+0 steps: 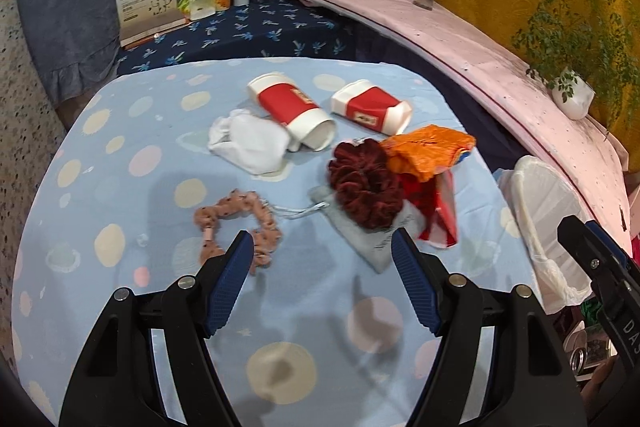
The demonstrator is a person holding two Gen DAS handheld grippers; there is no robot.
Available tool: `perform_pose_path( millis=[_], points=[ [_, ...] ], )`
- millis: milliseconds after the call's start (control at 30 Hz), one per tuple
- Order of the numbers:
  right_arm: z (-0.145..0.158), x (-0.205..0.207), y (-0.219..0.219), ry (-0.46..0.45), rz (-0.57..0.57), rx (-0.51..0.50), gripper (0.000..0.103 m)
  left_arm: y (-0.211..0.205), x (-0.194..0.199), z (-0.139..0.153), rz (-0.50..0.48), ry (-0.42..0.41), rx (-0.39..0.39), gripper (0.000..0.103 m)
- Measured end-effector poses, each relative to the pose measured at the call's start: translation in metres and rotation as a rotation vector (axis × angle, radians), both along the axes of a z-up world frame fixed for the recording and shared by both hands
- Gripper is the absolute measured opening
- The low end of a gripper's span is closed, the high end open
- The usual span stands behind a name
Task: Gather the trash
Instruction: 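Move both open tools back over the remaining trash on the table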
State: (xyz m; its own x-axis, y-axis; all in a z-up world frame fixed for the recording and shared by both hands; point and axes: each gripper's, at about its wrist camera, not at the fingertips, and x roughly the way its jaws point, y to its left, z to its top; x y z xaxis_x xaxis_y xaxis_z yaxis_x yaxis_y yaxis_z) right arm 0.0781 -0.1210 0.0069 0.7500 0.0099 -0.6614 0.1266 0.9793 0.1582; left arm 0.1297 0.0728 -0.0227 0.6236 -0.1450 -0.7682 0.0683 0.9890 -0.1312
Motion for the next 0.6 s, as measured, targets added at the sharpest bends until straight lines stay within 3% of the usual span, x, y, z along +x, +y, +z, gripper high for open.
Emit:
perform_pose_path(
  millis=[600],
  points=[
    [-0.034, 0.035, 0.064, 0.073, 0.090, -0.005, 0.058, 0.074, 0.024, -0.053, 0.064, 0.107, 0.006, 0.067]
  ],
)
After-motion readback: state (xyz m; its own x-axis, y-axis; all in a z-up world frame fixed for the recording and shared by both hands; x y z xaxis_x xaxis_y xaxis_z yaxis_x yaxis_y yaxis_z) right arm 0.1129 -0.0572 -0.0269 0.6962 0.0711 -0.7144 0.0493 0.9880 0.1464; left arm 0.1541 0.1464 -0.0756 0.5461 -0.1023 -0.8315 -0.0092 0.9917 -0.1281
